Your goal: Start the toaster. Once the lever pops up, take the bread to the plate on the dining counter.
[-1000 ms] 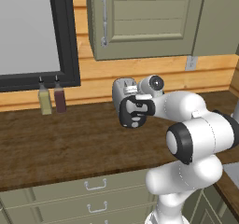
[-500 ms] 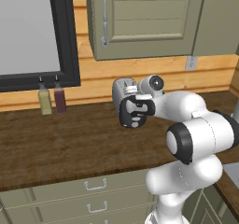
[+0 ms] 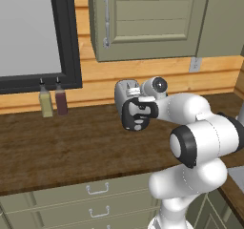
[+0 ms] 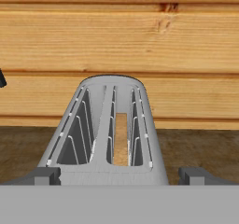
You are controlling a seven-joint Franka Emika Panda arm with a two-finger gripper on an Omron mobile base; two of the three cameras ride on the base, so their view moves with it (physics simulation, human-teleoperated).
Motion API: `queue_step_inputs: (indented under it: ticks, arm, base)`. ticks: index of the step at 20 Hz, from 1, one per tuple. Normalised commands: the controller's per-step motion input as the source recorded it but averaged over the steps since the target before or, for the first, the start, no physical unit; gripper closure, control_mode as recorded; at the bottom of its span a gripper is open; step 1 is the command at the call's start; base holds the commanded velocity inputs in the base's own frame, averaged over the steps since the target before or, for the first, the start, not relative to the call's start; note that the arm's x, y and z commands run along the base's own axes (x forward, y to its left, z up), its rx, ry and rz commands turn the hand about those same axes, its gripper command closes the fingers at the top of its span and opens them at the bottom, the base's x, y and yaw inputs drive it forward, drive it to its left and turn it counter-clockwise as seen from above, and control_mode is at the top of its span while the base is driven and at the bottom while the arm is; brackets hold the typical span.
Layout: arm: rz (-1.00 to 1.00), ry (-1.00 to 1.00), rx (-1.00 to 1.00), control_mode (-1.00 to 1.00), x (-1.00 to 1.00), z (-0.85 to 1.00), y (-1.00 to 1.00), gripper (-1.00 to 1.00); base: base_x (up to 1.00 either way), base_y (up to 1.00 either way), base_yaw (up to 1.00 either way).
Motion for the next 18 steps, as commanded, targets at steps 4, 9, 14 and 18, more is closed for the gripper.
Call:
queue_step_inputs:
  ticks: [4,9,14,18]
  arm:
    - [0.00,0.00,0.00,-1.00,0.00,0.00,0.00,-1.00]
    - [0.00,0.00,0.00,-1.00,0.00,0.00,0.00,-1.00]
    - [0.00,0.00,0.00,-1.00,0.00,0.00,0.00,-1.00]
    - [0.00,0.00,0.00,-1.00,0.00,0.00,0.00,-1.00]
  base:
    - [0.00,0.00,0.00]
    - [0.00,0.00,0.00]
    - [0.00,0.00,0.00]
    - [0.00,0.00,0.00]
